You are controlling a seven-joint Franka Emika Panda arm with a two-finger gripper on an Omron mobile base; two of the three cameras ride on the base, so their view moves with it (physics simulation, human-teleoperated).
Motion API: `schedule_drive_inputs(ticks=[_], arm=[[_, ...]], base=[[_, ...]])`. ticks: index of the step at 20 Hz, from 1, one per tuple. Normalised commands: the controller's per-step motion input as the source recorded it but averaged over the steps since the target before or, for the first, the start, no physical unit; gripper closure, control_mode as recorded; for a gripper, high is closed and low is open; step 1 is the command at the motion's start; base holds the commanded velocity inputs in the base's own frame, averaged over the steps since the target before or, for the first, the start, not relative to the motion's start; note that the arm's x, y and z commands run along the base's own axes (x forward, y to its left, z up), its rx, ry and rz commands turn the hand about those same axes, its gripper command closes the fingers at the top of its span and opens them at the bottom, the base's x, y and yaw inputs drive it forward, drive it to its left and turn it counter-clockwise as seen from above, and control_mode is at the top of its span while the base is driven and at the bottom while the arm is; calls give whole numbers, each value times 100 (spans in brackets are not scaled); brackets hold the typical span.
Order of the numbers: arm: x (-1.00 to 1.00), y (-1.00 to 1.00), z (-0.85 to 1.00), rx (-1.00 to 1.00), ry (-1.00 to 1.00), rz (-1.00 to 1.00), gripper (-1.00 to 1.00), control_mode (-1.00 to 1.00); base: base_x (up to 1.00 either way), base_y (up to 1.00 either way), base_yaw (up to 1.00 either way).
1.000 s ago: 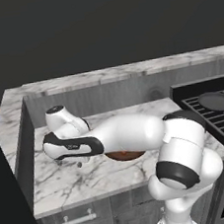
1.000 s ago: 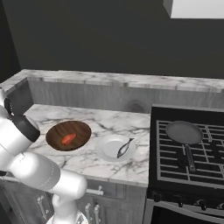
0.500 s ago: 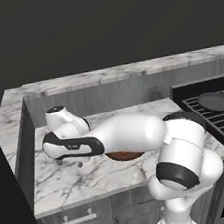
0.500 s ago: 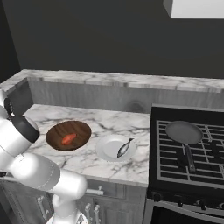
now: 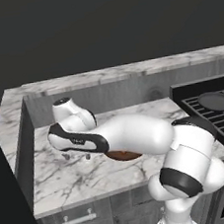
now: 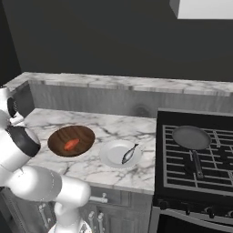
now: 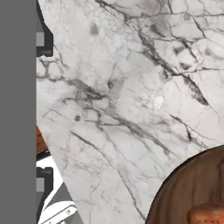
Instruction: Place the fish on the plate and place the sweet potato on the same plate.
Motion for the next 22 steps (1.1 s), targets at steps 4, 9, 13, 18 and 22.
schedule_drive_inputs(ticks=[4,9,13,18,22], arm=[[-3,-49,15,0,0,25,-100,-100],[-5,-57,12,-2,0,32,-100,-100],[-1,-59,5,-3,0,33,-100,-100],[-1,-63,0,0,0,28,-100,-100],[0,-69,6,4,0,13,-100,-100]], base=[[0,0,0],[0,0,0],[0,0,0],[0,0,0],[0,0,0]])
